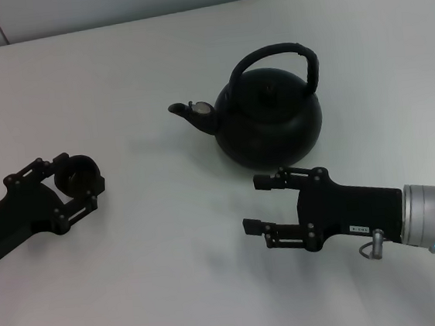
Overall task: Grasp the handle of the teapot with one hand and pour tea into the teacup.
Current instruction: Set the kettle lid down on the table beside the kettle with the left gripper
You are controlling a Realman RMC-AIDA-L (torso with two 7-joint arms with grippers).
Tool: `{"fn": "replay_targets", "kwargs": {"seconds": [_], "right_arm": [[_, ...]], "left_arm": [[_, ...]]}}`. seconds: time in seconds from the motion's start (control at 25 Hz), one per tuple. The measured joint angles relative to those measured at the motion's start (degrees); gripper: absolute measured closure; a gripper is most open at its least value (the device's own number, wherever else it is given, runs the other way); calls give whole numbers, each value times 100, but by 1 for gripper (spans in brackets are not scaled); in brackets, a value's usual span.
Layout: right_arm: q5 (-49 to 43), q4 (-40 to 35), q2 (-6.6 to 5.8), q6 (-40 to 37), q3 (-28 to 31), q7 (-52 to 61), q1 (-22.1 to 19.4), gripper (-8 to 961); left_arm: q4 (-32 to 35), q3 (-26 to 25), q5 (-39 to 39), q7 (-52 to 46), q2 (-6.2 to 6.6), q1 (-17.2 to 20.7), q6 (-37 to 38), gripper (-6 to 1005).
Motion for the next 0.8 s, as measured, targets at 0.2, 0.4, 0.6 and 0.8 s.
{"fn": "replay_targets", "kwargs": {"seconds": [0.2, 0.4, 0.6, 0.8], "right_arm": [[0, 0, 0, 0, 0, 0, -18, 231], [0, 0, 0, 0, 0, 0, -54, 232], [-1, 0, 0, -4, 0, 0, -74, 232], [-1, 0, 0, -18, 0, 0, -77, 231]], "left_arm": [[6, 7, 0, -1, 0, -1, 20, 291], [-40, 232, -13, -2, -26, -101, 73, 289], [-314, 375, -11, 33, -43, -328, 73, 286], [-546, 579, -10, 77, -60, -557, 15, 284]]}}
